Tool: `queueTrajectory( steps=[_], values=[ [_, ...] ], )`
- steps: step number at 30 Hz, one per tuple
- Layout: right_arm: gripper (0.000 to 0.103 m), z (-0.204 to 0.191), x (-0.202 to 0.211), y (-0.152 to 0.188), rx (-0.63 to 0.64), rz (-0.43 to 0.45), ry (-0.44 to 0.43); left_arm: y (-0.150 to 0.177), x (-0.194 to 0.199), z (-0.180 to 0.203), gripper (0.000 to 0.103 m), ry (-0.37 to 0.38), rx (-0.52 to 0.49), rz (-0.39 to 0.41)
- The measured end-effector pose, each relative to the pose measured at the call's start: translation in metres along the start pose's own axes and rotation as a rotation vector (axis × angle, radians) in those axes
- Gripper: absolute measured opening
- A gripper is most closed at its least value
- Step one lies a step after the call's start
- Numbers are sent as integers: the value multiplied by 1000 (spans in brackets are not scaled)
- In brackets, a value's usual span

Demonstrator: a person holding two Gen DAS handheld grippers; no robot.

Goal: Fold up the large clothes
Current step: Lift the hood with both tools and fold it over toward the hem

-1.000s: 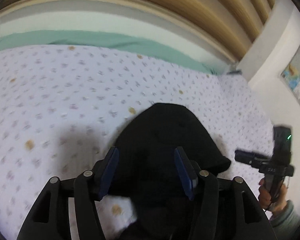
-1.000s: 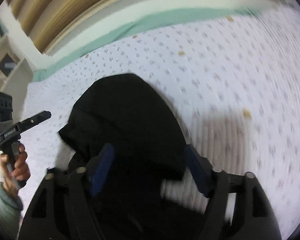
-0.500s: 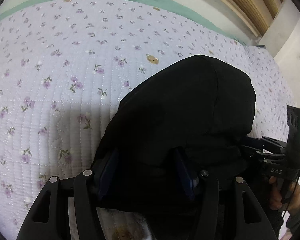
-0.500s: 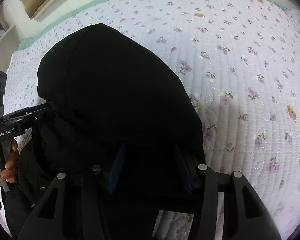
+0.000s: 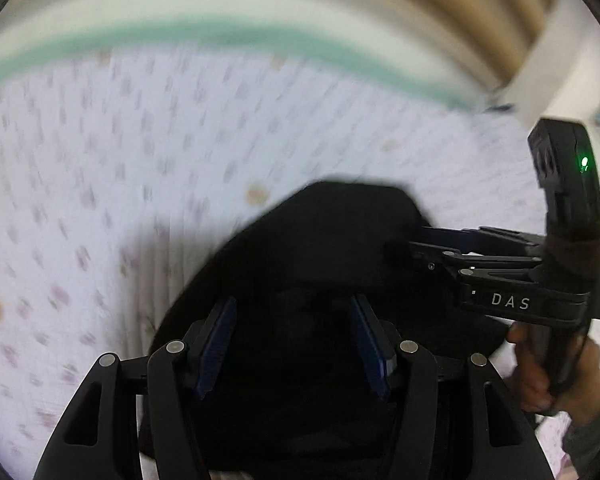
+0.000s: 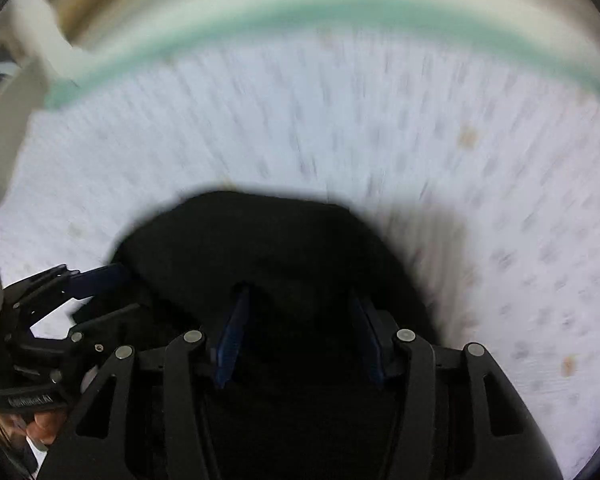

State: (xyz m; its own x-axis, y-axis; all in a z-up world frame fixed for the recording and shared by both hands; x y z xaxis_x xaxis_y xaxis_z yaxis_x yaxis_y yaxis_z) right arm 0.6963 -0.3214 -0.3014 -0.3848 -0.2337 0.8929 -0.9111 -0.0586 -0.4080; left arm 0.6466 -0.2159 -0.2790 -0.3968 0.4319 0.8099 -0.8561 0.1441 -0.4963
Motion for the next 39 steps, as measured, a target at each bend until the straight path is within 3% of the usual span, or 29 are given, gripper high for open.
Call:
queueTrajectory(
  steps=[2,7,12,16,17,18,19,21,25,29,31,32,33,35,39],
  values=[
    [55,2,-29,18,-19,-35,-19,10,-27,-10,59,7,42,-39],
    [55,8,-28,28,-29,26,-36,11,-28,-7,59,6,19,-4],
    [55,7,21,29,-48,58,-83,7,-5,3,59,39,4,1],
    [57,15,60,38,-28,84,-132,-12,44,15,60,159,-23,69],
    [61,21,68,37,-28,84,-139,-20,54,15,64,182,-25,79],
    [67,29,69,37,-27,81,-142,-27,56,14,77,193,-21,77],
    [68,35,71,34,-28,78,-139,-33,58,12,80,200,-17,74],
    [68,47,71,26,-21,59,-130,-46,49,8,80,191,-20,49],
    [68,60,48,10,-30,-8,-159,-45,7,-3,80,242,11,-103],
    [68,63,2,3,-75,-103,-172,-36,-27,-14,80,191,43,-167],
    [67,60,-11,10,-78,-144,-201,-32,-33,-10,73,226,55,-180],
    [53,55,-12,11,-48,-139,-195,-30,-31,-7,60,219,32,-171],
    [32,47,-8,13,-9,-125,-200,-29,-27,-2,45,212,-4,-154],
    [24,33,9,15,46,-77,-204,-24,-10,6,19,205,-60,-125],
    [20,9,77,31,120,54,-194,-12,44,19,18,211,-112,-42]
  ],
)
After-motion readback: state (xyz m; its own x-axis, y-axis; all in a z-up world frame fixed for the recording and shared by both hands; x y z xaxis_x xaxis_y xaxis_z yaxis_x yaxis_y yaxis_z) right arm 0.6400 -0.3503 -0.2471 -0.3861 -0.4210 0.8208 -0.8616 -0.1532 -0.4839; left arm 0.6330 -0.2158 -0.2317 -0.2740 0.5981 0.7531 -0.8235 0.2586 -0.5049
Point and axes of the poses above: each gripper's, at about its wrist camera, not at the fingertips, and x roughly against the way its jaws point, z to its right, y to its underside, the point moved 9 cm from there along -x, roughly the way its jaws point
